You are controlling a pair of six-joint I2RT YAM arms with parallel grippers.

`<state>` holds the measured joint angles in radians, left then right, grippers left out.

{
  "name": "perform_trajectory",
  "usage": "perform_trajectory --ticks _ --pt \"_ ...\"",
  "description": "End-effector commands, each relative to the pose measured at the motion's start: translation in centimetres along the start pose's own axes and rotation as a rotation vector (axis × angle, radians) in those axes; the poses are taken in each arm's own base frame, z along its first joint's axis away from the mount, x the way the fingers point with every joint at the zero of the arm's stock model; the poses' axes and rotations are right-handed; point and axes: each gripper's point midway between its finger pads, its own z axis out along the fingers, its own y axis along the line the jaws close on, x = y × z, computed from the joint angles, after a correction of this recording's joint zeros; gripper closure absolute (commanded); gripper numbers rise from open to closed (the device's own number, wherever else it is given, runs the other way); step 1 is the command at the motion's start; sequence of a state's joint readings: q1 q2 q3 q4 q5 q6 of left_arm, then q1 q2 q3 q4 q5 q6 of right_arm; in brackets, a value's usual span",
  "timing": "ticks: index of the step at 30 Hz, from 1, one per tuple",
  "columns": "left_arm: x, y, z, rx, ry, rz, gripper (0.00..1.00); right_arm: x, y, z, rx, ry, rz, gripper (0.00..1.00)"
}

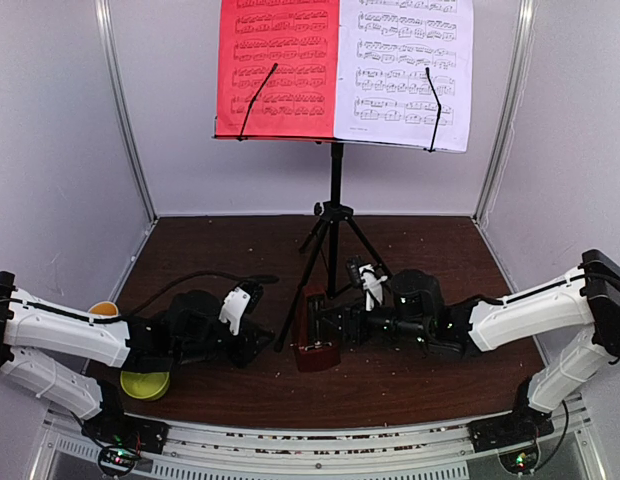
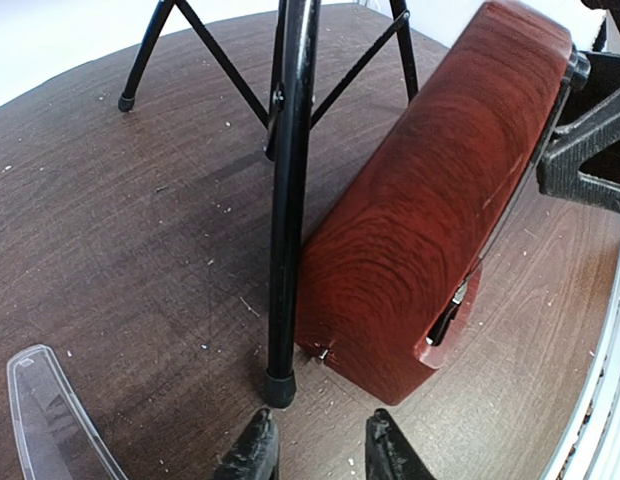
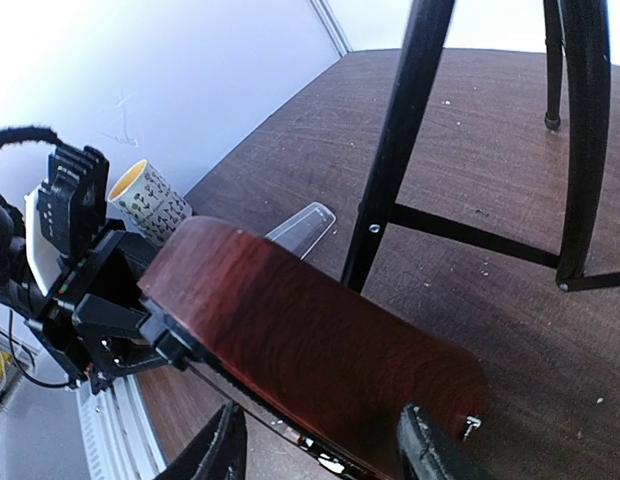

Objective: Set up the instrument practice props

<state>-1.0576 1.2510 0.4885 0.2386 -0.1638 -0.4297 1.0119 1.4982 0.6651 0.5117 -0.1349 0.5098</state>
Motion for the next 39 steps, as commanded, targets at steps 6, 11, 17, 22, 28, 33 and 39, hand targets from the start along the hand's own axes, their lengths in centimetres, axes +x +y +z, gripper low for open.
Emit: perform_trajectory --ticks 6,11,17,22,28,33,39 --pt "-2.0 -0.6 -0.2 0.016 -0.064 0.008 0.69 -0.5 -0.4 0.1 0.030 -0.022 0.018 0.57" --pt "-2.2 -0.6 -0.2 0.013 -0.067 0.010 0.69 -0.5 -0.4 0.0 0.029 -0.026 0.031 0.62" --pt "-2.1 -0.5 -0.3 0.008 -0.066 0.014 0.69 -0.3 -0.7 -0.2 0.036 -0.032 0.046 0.65" --pt "-2.2 -0.4 -0.5 0.003 -0.068 0.020 0.69 0.1 -0.3 -0.6 0.001 -0.027 0.032 0.56" --pt "-2.3 -0.4 -0.4 0.001 -0.069 0.025 0.69 -0.6 1.2 -0.7 -0.058 -0.034 0.003 0.40" --pt "-2.3 -0.5 -0.3 0.004 -0.070 0.025 0.69 -1.7 1.9 -0.3 -0.066 -0.046 -0.005 0.38" --pt "-2.4 -0.5 -0.3 0.003 -0.070 0.028 0.69 -2.4 1.8 0.4 -0.040 -0.055 -0.008 0.40"
